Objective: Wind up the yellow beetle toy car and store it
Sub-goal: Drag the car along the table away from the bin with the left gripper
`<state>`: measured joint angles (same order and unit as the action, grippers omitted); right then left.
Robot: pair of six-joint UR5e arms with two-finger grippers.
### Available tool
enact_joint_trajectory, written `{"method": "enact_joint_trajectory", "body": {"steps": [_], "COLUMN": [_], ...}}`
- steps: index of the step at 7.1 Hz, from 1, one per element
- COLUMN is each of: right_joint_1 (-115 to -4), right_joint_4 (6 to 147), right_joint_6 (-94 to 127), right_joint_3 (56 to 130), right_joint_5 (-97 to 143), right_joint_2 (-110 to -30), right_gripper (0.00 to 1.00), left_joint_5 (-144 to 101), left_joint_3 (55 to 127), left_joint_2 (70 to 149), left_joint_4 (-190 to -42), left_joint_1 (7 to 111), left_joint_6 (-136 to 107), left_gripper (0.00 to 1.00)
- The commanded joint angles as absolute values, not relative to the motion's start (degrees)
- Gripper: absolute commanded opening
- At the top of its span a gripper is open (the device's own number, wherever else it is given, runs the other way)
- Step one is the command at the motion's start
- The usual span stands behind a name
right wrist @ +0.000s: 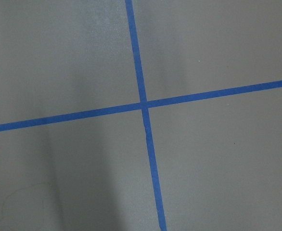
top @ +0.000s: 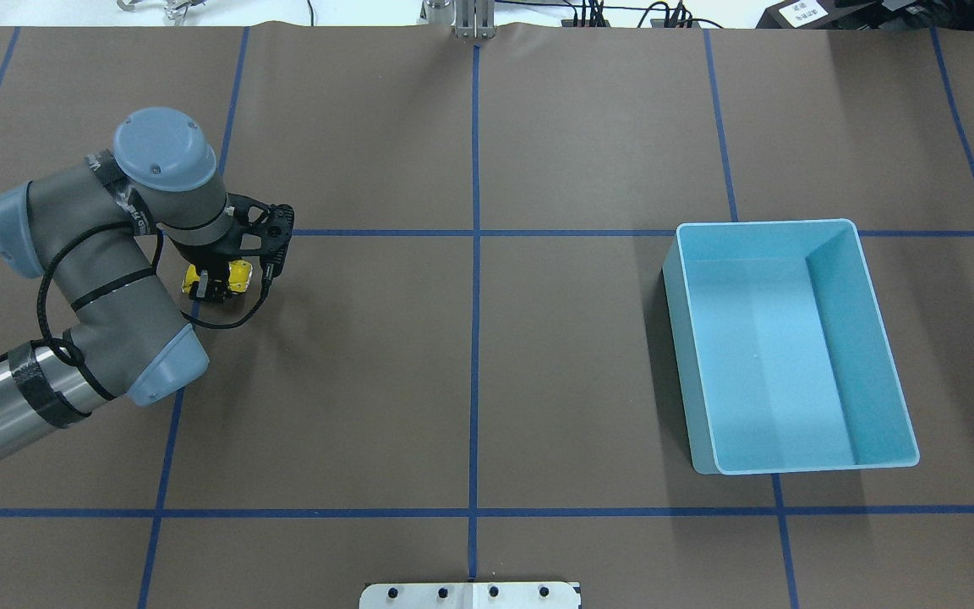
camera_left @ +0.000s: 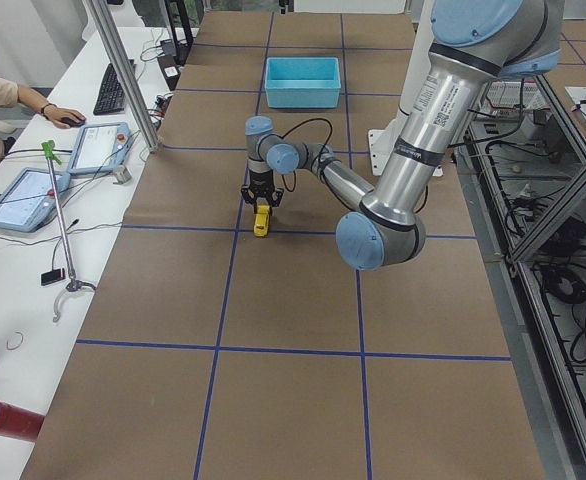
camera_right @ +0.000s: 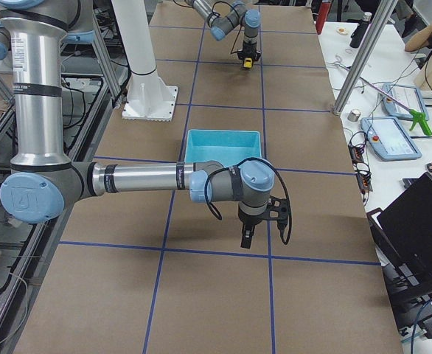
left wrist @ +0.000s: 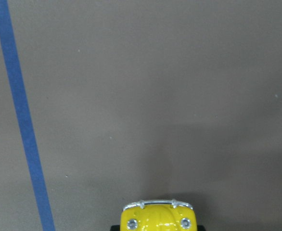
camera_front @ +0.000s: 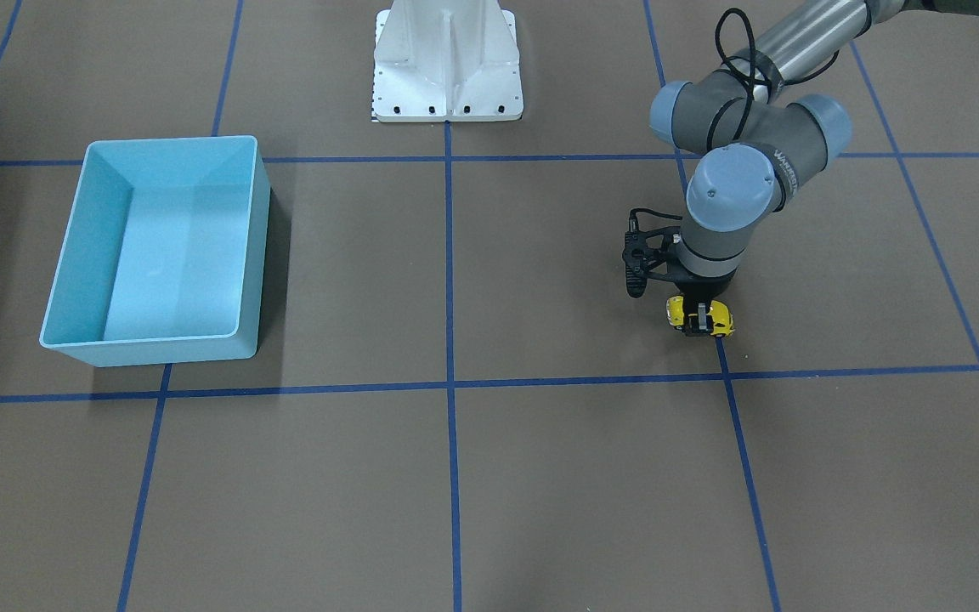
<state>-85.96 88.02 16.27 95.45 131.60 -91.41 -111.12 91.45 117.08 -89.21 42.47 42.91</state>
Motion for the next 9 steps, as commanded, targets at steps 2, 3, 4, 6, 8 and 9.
{"method": "enact_joint_trajectory", "body": {"steps": [2, 3, 4, 6, 8, 9], "right_joint_1": [-86.0, -86.0, -86.0, -86.0, -86.0, -86.0], "right_joint_4": [88.1, 88.1, 88.1, 88.1, 88.2, 88.2], "right_joint_6": [16.3, 16.3, 16.3, 16.2, 16.2, 16.2], "right_joint_3": [95.4, 95.4, 95.4, 95.7, 96.1, 96.2], "right_joint_5": [131.6, 131.6, 131.6, 131.7, 131.7, 132.0], "right_joint_2": [-91.4, -91.4, -91.4, -91.4, -92.1, -92.6], "right_gripper": [1.00, 1.00, 1.00, 1.00, 1.00, 1.00], "left_joint_5": [-111.2, -111.2, -111.2, -111.3, -111.2, -111.2], "left_joint_3": [91.3, 91.3, 91.3, 91.4, 91.5, 91.5], "left_joint_2": [116.5, 116.3, 116.0, 115.8, 114.8, 114.6], "left_joint_4": [-89.9, -90.3, -90.7, -91.6, -92.7, -92.8], "left_joint_1": [42.7, 42.8, 42.9, 43.5, 43.6, 43.6], "left_joint_6": [43.2, 43.2, 43.2, 44.0, 44.3, 44.3], "left_gripper": [0.00, 0.00, 0.00, 0.00, 0.00, 0.00]}}
